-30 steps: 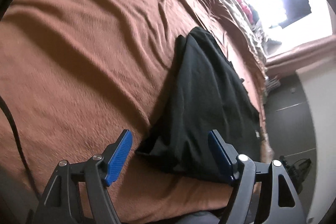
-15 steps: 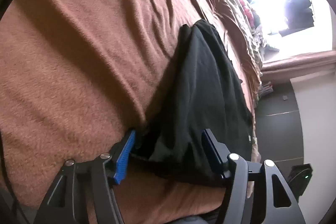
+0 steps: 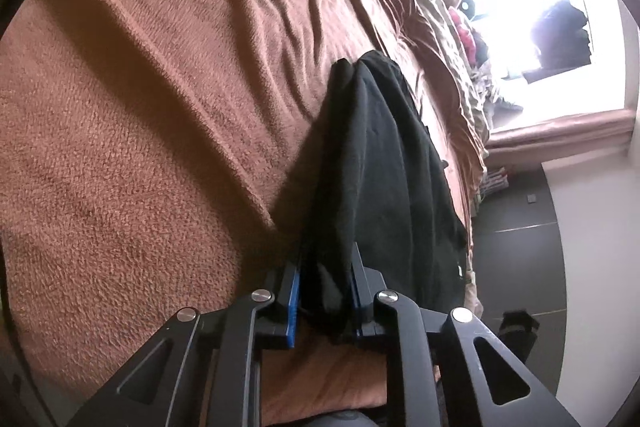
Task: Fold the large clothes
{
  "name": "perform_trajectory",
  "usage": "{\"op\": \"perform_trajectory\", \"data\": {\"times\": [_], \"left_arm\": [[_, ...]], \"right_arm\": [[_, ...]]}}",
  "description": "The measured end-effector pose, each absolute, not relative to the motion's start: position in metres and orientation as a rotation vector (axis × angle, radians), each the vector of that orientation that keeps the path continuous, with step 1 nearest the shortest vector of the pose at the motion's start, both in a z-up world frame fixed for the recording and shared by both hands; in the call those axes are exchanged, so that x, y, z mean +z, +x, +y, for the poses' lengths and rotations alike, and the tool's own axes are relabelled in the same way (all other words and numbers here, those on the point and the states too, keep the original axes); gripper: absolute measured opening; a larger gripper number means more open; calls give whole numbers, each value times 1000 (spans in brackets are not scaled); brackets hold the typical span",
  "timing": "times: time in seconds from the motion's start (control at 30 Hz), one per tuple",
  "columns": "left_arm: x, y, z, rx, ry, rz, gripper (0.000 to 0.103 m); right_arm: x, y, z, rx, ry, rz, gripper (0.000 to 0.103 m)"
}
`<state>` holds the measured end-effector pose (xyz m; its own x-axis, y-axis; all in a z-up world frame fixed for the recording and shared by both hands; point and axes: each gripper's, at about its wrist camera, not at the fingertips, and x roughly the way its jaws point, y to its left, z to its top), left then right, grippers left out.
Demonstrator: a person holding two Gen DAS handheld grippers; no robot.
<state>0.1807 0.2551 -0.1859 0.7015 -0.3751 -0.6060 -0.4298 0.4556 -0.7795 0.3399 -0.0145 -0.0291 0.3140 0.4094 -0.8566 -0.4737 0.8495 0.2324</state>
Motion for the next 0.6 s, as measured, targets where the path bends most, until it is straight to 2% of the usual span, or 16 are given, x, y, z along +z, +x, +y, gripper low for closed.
{"op": "perform_trajectory", "data": {"times": [0.6], "left_arm": [[-195, 174, 250, 141, -1189, 845, 21]], "right_arm": [[-40, 422, 78, 422, -22, 1047, 21]]}}
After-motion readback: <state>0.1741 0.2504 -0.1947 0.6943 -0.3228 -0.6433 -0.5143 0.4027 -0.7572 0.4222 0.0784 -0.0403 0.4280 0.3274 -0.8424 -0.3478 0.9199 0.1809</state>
